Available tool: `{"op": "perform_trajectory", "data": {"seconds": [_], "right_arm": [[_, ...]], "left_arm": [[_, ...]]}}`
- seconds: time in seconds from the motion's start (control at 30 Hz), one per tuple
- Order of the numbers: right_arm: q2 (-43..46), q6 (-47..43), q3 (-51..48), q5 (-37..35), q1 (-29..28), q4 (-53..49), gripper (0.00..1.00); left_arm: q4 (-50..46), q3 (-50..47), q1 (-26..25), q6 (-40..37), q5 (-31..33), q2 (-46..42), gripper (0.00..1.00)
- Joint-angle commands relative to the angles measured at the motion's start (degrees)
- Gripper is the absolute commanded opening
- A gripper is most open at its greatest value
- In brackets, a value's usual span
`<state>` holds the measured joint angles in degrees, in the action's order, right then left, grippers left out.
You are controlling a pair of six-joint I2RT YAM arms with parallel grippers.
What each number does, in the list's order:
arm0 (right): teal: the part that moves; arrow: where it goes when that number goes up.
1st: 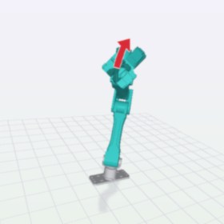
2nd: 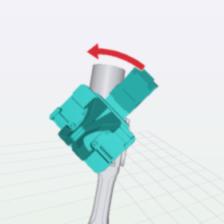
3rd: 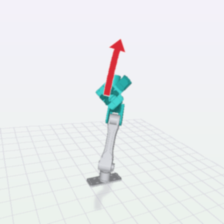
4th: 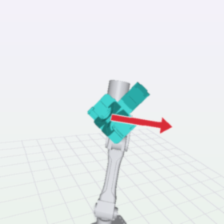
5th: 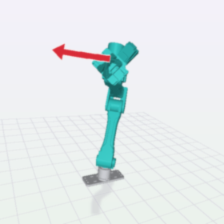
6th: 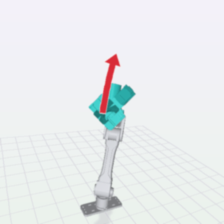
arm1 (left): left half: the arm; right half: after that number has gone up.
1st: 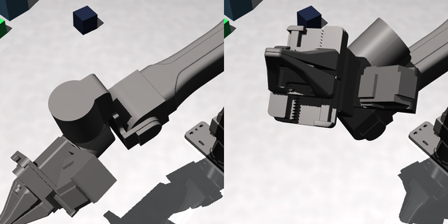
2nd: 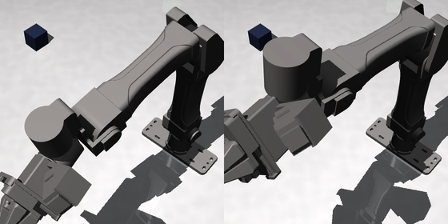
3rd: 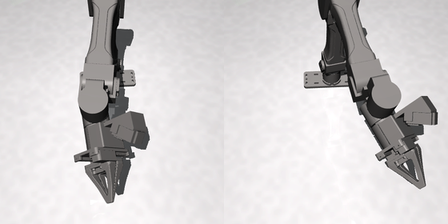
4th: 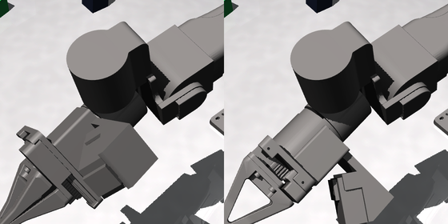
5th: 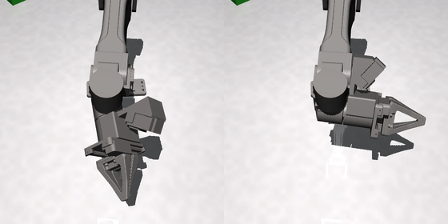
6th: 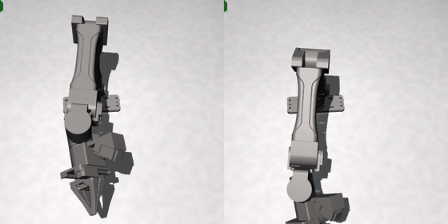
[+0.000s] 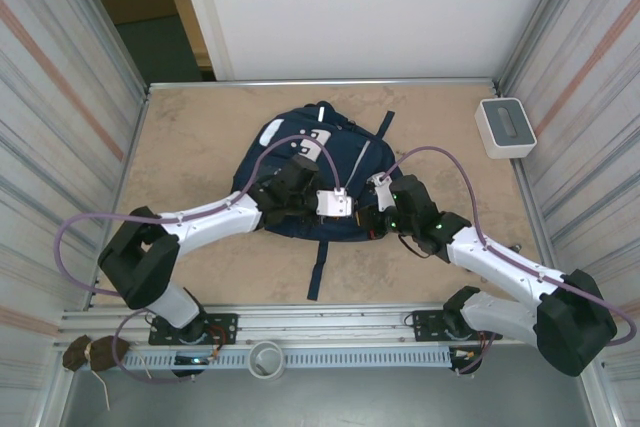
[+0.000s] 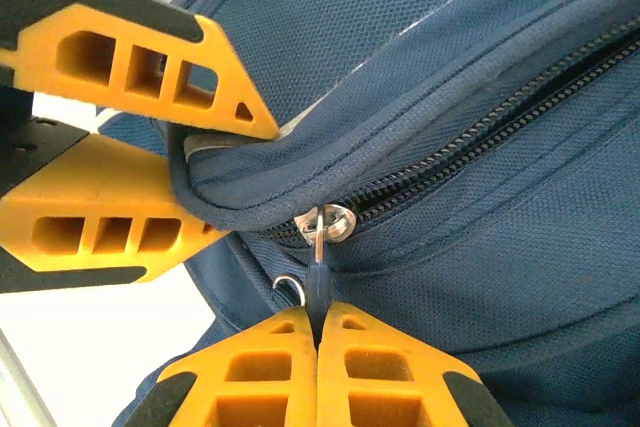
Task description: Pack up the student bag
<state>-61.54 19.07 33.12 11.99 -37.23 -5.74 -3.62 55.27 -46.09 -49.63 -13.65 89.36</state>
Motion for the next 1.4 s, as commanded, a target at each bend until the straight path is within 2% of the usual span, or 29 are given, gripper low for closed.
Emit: {"op": "perform_trajectory", "data": {"seconds": [0.0,0.03,0.13,0.3,0.5,0.67,0.8,0.83,0.87,0.93,1.1,1.37], "right_arm": [[1.6,-0.1,1.2,1.2,0.5,1.3,0.00],[1.8,-0.4,1.2,1.0,1.3,0.7,0.00],[2.3,-0.9,1.8,-0.9,3.9,-2.5,0.00],[0.6,-1.1,4.3,-5.5,7.5,-7.3,0.00],[-4.7,-1.1,8.0,-9.3,8.1,-8.0,0.00],[-5.9,-1.8,7.8,-2.1,6.8,-2.8,0.00],[-6.3,-4.7,7.2,8.6,6.6,0.0,0.00],[-6.3,-6.0,7.5,11.1,6.6,0.2,0.02],[-6.6,-7.5,7.8,12.8,6.5,0.1,0.09],[-7.9,-11.0,9.4,14.3,6.6,-1.4,0.29],[-14.5,-16.2,13.9,19.5,8.6,-3.6,0.51],[-20.7,-20.1,17.4,21.0,8.8,-5.1,0.57]], "left_arm": [[1.0,-0.5,1.2,-1.0,-0.6,-0.4,0.14],[1.0,-1.0,1.6,-1.1,-1.2,-0.9,0.10],[1.0,-3.0,2.6,-1.9,-3.1,-3.0,0.06],[0.4,-6.5,5.0,-2.2,-4.6,-7.0,0.07],[2.0,-12.1,10.1,0.4,-8.2,-12.6,0.10],[3.4,-14.5,11.4,1.8,-8.8,-14.9,0.13],[3.4,-14.8,11.4,2.0,-9.8,-14.7,0.13],[3.3,-14.6,11.4,2.0,-10.0,-14.6,0.12],[3.3,-14.5,11.4,2.1,-10.2,-14.5,0.12],[3.4,-14.4,11.4,2.2,-10.8,-14.4,0.12],[3.5,-14.2,11.4,2.5,-11.7,-14.4,0.12],[3.5,-13.9,11.4,2.7,-12.1,-14.6,0.12]]}}
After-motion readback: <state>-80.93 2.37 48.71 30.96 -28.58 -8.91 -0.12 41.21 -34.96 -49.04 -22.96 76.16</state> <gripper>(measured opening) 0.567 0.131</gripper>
